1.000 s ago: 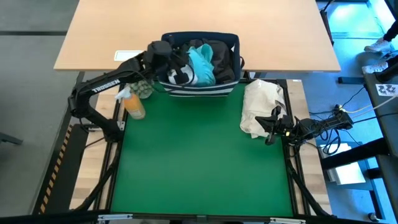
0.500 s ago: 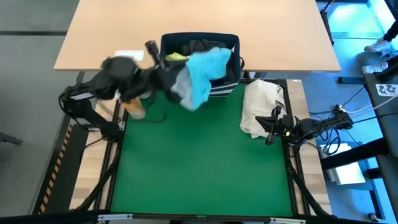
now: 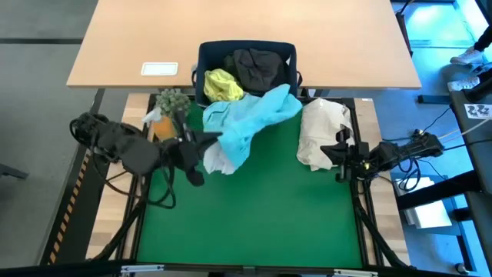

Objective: Fold laundry
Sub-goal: Fold the blue shorts

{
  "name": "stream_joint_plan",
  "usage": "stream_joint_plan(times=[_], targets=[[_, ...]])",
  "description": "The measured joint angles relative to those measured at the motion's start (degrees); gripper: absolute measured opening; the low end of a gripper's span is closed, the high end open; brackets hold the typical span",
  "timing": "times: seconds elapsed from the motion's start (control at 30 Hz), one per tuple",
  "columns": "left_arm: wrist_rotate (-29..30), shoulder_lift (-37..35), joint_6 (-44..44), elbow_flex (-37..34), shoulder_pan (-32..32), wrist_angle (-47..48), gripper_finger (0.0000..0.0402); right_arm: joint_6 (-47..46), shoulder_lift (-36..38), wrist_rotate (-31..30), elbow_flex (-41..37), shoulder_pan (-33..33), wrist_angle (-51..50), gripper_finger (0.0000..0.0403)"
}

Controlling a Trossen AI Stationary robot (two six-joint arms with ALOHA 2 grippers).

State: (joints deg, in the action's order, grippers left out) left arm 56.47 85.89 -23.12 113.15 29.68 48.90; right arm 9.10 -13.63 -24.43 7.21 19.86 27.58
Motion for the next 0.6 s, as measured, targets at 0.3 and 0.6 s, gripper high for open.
stream_joint_plan(times=[0.3, 0.6], targets=[[-4.8, 0.0, 16.5, -10.2, 2.3, 4.5, 0.0000, 4.0, -23.7, -1.0, 13.6, 0.0, -0.6, 0.0005], [-14.6, 0.0, 30.5, -22.3, 4.5, 4.6, 0.0000, 6.6, -42.1, -3.5, 23.6, 0.0, -2.7, 0.0005]])
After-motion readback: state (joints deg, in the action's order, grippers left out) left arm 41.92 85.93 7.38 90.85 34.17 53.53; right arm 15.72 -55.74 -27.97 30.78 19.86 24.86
